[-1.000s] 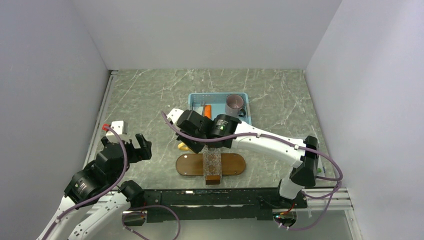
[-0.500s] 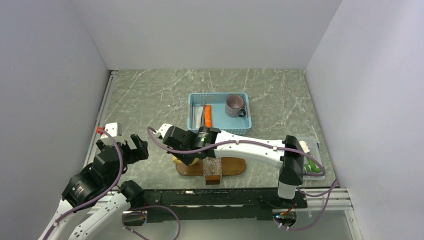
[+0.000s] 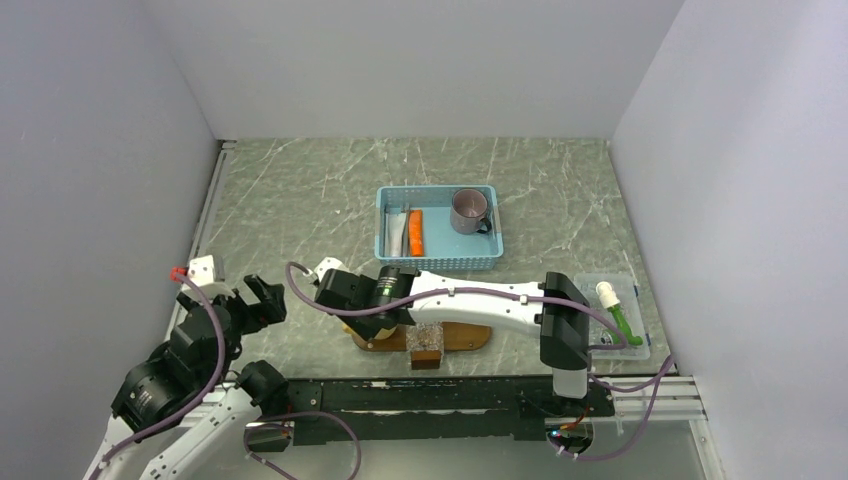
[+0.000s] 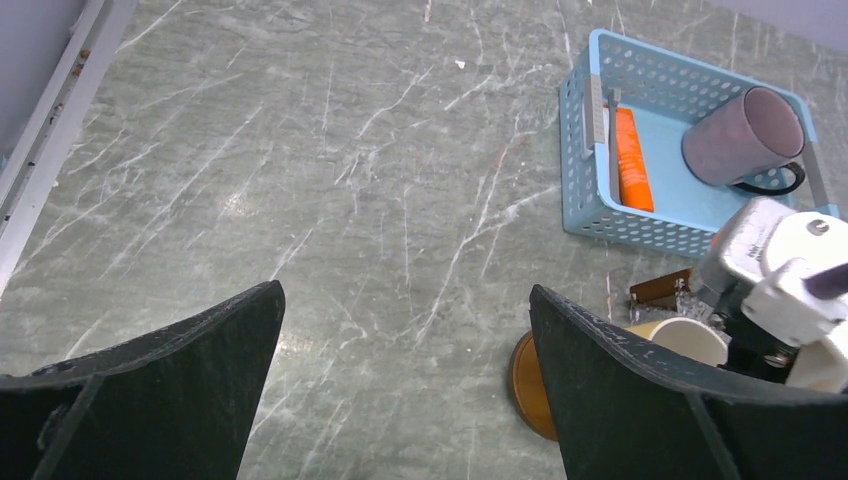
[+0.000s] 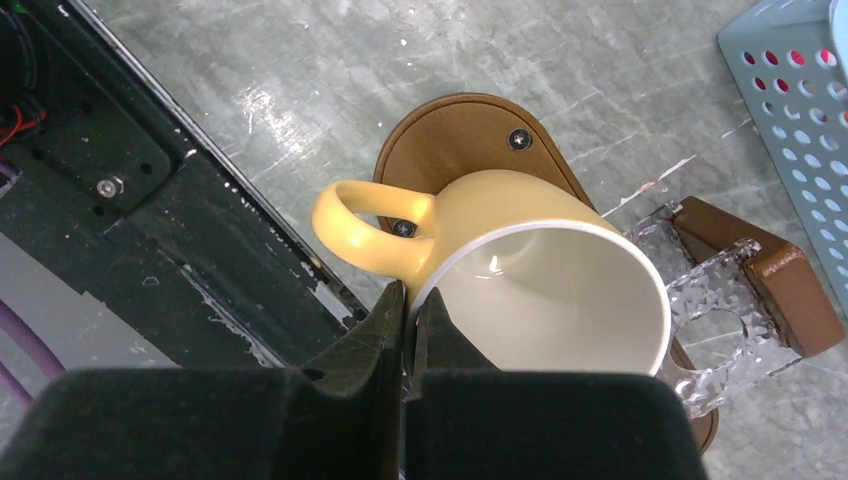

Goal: Prepare toiletry sets of a toothbrush and toothpaste on the tray

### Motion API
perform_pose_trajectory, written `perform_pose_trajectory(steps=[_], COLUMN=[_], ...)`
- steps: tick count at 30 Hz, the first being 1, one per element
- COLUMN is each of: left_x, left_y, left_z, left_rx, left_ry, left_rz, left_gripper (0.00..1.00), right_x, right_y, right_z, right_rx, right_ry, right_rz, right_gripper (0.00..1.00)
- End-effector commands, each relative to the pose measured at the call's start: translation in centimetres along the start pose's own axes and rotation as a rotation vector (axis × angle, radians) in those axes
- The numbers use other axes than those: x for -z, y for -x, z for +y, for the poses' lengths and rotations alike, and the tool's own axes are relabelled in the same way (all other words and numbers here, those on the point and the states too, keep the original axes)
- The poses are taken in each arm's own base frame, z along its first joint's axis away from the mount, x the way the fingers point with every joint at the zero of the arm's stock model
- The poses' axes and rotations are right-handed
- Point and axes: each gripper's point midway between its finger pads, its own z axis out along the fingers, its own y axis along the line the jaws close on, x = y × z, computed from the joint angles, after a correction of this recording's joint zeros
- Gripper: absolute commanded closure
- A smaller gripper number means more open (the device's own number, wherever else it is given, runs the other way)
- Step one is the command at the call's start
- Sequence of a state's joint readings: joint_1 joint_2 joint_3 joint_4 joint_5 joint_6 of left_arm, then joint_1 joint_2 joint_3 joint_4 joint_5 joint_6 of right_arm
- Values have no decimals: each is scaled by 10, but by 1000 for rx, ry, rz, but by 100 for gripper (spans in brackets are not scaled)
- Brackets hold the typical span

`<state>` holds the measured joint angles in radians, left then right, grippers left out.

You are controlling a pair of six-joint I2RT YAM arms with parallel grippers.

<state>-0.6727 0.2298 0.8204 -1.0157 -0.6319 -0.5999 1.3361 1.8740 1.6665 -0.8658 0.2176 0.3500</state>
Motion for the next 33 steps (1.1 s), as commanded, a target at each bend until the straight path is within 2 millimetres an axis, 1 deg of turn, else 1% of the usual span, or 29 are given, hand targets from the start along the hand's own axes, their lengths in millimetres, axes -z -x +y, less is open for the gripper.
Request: perform_pose_trajectory(steps=[1,10,18,26,33], left_x=[9,11,12,12,12], left_y=[17,19,19,19,19], left_z=[5,7,8,8,8], left_rx=[67,80,82,84,85], left_ry=[6,3,2,0,-3], left_rz=[-69,-83,-84,-87,-89], left_gripper=[1,1,1,1,1], right_x=[11,6,-2,-3,6], right_y=[30,31,24,24,30], right_z=[3,7,9,14,7], right_rx=[-59,-77,-64,-69,-70], right_ry=[-10,1,-1,13,-15], right_rz=[-106,-106,-75,-76,-105], right_gripper=[100,100,100,99,70])
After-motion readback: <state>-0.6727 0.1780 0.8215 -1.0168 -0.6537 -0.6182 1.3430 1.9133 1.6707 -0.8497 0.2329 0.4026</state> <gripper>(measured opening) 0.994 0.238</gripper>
